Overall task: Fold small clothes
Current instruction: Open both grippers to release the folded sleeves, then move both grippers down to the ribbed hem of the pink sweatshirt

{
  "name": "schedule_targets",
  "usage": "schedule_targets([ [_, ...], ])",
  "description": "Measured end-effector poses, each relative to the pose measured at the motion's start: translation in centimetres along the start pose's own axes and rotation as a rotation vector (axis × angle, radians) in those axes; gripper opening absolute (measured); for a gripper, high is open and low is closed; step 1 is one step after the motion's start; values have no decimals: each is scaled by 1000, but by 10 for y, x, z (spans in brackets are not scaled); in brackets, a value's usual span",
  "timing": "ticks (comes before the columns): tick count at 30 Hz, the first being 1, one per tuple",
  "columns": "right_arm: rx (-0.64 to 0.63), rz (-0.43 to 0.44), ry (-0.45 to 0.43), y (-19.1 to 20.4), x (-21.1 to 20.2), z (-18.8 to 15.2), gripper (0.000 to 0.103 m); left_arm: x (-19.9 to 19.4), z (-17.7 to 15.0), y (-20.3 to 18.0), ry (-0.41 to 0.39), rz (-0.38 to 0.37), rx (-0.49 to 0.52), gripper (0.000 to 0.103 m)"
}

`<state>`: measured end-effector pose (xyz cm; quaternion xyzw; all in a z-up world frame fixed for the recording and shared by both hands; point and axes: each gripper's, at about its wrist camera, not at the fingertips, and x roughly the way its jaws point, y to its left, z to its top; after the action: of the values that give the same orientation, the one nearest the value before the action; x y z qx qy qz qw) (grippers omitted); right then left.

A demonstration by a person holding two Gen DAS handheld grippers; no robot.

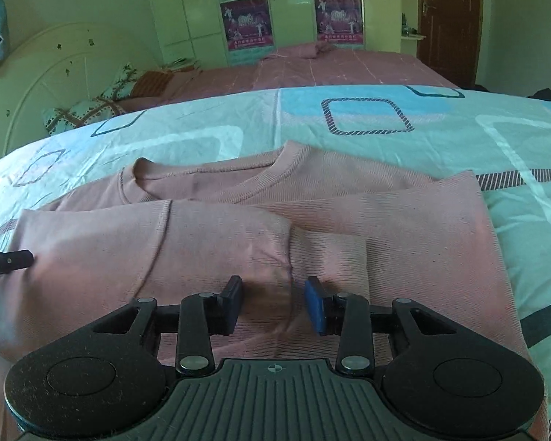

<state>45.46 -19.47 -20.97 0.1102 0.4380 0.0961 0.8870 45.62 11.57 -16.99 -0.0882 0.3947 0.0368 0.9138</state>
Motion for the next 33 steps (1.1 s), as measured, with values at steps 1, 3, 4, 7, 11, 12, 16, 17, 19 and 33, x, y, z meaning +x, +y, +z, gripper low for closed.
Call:
schedule_targets([
  [1,3,-5,2,-1,-2,0,37,0,0,0,3,0,-6,46],
  [3,20,-3,-3,-3,-8,1,37,-1,1,0,10,1,-5,47],
  [4,28,2,-13,-3,-12,1,37,-2,1,0,13,2,-3,47],
  [7,29,39,-32,3,-22,-1,37,-8,0,-3,15,4,-2,50],
  [11,-19,70,-36,19,-28,-4,37,-19,-2,-8,3,3,-1,52],
  [12,-23,80,-34,22,-29,-5,37,-23,-3,-10,-2,-3,-2,52],
  [16,-39,95,-30,29,-30,-8,37,-35,-9,-19,-10,-26,16,52],
  [17,-47,98,-29,31,-30,-9,37,-38,-12,-21,-11,-30,23,53],
  [19,-68,96,-28,34,-31,-12,37,-42,-19,-24,-7,-41,31,54],
  [33,-88,114,-7,26,-56,-35,37,-68,-48,-21,1,-25,69,57],
])
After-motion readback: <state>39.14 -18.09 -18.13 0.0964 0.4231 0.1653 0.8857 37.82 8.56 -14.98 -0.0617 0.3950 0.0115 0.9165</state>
